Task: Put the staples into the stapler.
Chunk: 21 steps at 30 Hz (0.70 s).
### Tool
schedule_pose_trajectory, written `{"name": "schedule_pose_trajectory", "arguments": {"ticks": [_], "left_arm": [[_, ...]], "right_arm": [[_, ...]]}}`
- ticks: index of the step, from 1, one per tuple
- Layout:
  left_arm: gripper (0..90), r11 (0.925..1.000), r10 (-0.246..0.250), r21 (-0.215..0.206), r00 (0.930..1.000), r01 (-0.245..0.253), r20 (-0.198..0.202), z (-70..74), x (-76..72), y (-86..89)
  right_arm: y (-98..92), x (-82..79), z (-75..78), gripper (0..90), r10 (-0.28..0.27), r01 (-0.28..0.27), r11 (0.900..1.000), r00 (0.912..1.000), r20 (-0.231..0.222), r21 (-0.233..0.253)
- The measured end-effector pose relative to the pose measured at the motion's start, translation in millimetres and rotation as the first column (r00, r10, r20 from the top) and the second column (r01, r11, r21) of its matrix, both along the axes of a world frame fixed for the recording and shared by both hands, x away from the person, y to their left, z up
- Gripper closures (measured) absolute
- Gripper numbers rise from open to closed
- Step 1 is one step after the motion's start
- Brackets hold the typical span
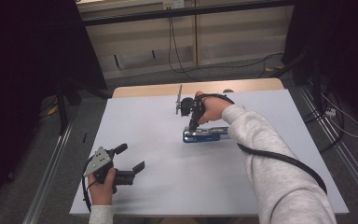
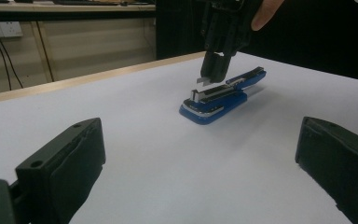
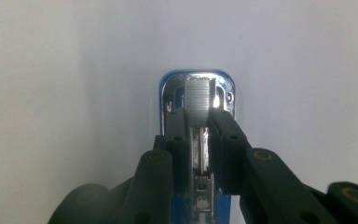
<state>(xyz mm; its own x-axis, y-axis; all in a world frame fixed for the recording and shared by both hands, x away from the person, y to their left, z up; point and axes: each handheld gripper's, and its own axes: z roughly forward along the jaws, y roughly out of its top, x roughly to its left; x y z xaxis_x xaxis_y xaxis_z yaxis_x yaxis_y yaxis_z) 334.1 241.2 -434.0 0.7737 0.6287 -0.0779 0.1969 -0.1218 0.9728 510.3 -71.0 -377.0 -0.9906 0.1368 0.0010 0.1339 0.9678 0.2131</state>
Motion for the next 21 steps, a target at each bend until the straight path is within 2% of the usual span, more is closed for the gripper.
{"name": "schedule_pose_trajectory", "arguments": {"ticks": [21], "left_arm": [[1.5,1.0000,-0.001,0.009,1.0000,0.001,0.009,0.0,0.8,-0.5]], "right_arm": [[1.0,5.0,-7.7,78.4,0.004,-0.004,1.000,1.0000,-0.005,0.000]]}}
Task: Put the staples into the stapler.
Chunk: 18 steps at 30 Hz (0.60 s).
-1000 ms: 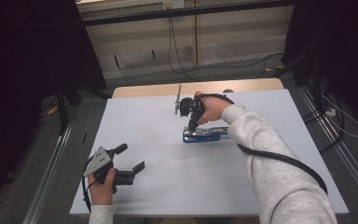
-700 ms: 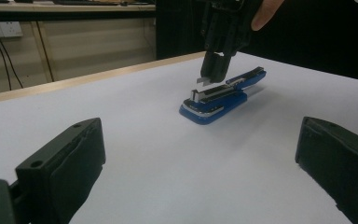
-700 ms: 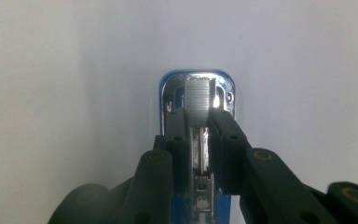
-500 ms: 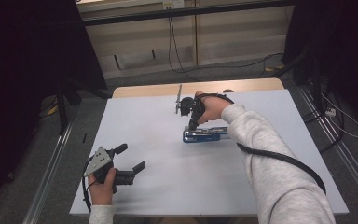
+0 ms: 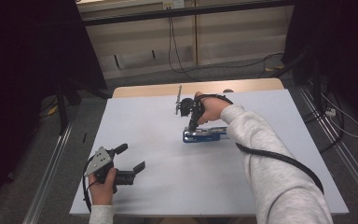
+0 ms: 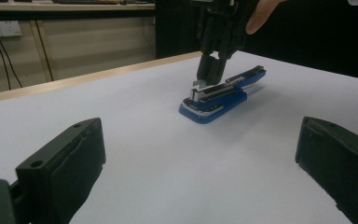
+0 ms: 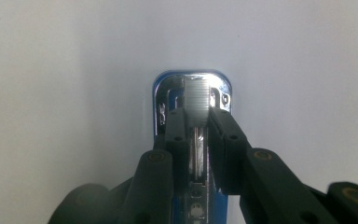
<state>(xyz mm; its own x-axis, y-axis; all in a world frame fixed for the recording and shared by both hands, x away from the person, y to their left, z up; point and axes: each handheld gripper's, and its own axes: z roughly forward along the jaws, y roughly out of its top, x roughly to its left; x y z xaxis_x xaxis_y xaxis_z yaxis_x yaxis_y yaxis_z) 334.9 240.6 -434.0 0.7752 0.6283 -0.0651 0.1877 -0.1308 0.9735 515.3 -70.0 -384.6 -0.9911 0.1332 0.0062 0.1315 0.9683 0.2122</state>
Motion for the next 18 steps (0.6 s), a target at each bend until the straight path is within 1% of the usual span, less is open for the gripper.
{"name": "schedule_pose_trajectory", "arguments": {"ticks": [2,5,9,14,17,18], "left_arm": [[1.5,1.0000,0.000,-0.003,1.0000,0.000,-0.004,-0.2,-0.2,-0.3],[1.5,1.0000,0.000,-0.001,1.0000,0.000,-0.001,0.0,0.0,0.1],[1.5,1.0000,0.002,0.001,1.0000,-0.002,0.003,0.2,0.1,0.2],[1.5,1.0000,0.001,0.002,1.0000,-0.001,0.000,0.2,-0.1,-0.1],[1.5,1.0000,0.001,0.003,1.0000,-0.001,0.001,0.3,-0.2,-0.1],[1.5,1.0000,0.002,0.002,1.0000,-0.002,0.002,0.3,0.0,-0.1]], "right_arm": [[-0.2,0.1,-0.9,78.3,-0.007,0.007,1.000,1.0000,-0.001,0.001],[-0.5,0.2,-2.1,78.3,-0.009,0.009,1.000,1.0000,-0.001,-0.006],[-3.4,0.8,-5.1,78.3,-0.002,0.002,1.000,1.0000,-0.006,-0.006],[-2.6,1.4,-5.7,78.3,-0.002,0.002,1.000,1.0000,-0.007,-0.017],[-1.7,1.5,-6.8,78.3,0.001,-0.001,1.000,1.0000,-0.006,-0.010],[-0.6,1.3,-7.4,78.2,0.000,0.000,1.000,1.0000,-0.006,-0.017]]}}
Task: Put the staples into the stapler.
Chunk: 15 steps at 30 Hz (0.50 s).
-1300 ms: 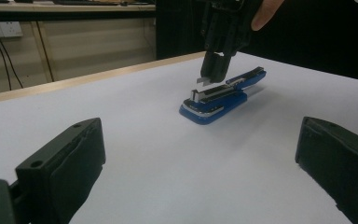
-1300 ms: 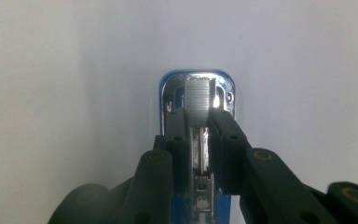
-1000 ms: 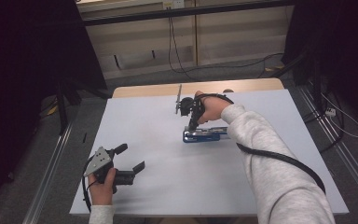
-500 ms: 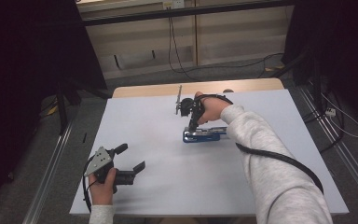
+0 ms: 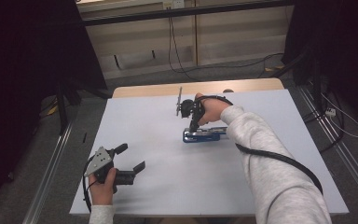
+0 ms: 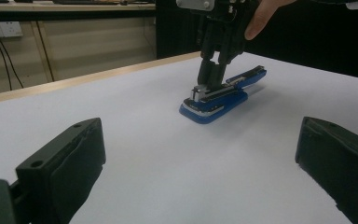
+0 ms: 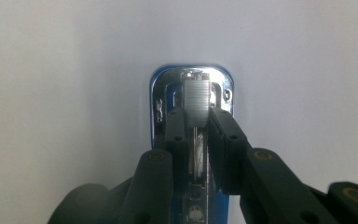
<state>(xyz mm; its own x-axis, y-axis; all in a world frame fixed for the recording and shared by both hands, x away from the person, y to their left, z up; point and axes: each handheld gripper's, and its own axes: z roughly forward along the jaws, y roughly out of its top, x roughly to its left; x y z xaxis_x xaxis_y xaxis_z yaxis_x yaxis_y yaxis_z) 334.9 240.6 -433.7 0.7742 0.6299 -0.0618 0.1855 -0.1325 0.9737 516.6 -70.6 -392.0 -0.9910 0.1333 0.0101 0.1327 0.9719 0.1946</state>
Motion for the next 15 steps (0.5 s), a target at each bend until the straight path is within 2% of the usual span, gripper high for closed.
{"name": "schedule_pose_trajectory", "arguments": {"ticks": [3,5,9,10,13,14,15], "left_arm": [[1.5,1.0000,-0.001,0.001,1.0000,0.001,-0.002,-0.1,0.0,-0.1],[1.5,1.0000,-0.005,0.000,1.0000,0.005,-0.003,-0.1,0.2,-0.2],[1.5,0.9999,-0.009,-0.009,0.9999,0.009,-0.011,-0.5,1.0,-1.1],[1.5,0.9998,-0.014,-0.015,0.9998,0.014,-0.013,-0.9,1.6,-2.5],[1.5,0.9995,-0.030,-0.015,0.9995,0.029,-0.012,-0.7,2.7,-3.6],[1.5,0.9992,-0.038,-0.016,0.9992,0.037,-0.013,-0.5,3.5,-5.5],[1.5,0.9990,-0.043,-0.011,0.9990,0.043,-0.014,-0.5,4.2,-6.0]], "right_arm": [[0.7,0.1,-1.2,78.0,-0.002,0.002,1.000,1.0000,0.002,0.005],[1.7,-0.5,-1.4,67.9,-0.022,0.022,0.999,0.9998,0.002,0.025],[0.1,-1.2,0.3,65.3,-0.025,0.025,0.999,0.9997,0.008,0.030],[-3.0,-2.1,2.4,59.2,-0.050,0.049,0.997,0.9986,0.016,0.051],[-7.7,-3.1,5.2,56.7,-0.060,0.059,0.995,0.9979,0.022,0.076],[-13.8,-5.0,7.7,53.7,-0.097,0.094,0.990,0.9951,0.021,0.109],[-17.1,-6.0,8.9,51.8,-0.112,0.109,0.987,0.9934,0.021,0.118]]}}
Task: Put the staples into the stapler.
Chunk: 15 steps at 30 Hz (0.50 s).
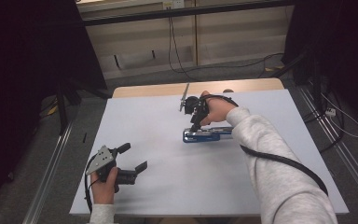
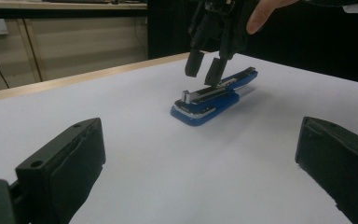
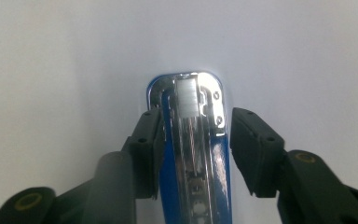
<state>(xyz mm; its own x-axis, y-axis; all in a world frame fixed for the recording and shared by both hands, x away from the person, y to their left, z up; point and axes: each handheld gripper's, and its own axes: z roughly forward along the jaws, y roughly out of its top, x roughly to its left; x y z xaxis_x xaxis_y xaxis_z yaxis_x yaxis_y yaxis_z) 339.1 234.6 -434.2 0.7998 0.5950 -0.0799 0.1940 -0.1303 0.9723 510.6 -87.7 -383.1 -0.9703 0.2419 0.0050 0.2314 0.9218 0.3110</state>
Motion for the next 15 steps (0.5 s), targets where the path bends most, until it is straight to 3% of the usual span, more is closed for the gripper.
{"name": "schedule_pose_trajectory", "arguments": {"ticks": [8,9,12,14,15], "left_arm": [[1.4,0.9999,-0.014,0.002,0.9996,0.014,-0.024,-1.7,2.2,-2.8],[1.5,0.9999,-0.015,0.001,0.9996,0.015,-0.024,-1.3,2.8,-2.1],[1.5,0.9999,-0.013,0.002,0.9995,0.013,-0.028,-1.5,3.4,-3.4],[1.5,0.9998,-0.019,0.007,0.9992,0.020,-0.034,-1.9,4.0,-5.6],[1.4,0.9996,-0.025,0.011,0.9990,0.025,-0.036,-2.1,4.5,-6.8]], "right_arm": [[-24.4,-7.7,4.5,41.2,-0.069,0.069,0.997,0.9976,0.001,0.034],[-30.5,-10.2,5.0,37.4,-0.099,0.099,0.994,0.9951,0.004,0.039],[-37.0,-11.2,4.9,32.7,-0.105,0.104,0.993,0.9945,0.007,0.053],[-43.6,-13.7,5.7,29.1,-0.133,0.131,0.989,0.9909,0.019,0.065],[-50.9,-15.9,5.8,23.9,-0.157,0.154,0.984,0.9874,0.020,0.094]]}}
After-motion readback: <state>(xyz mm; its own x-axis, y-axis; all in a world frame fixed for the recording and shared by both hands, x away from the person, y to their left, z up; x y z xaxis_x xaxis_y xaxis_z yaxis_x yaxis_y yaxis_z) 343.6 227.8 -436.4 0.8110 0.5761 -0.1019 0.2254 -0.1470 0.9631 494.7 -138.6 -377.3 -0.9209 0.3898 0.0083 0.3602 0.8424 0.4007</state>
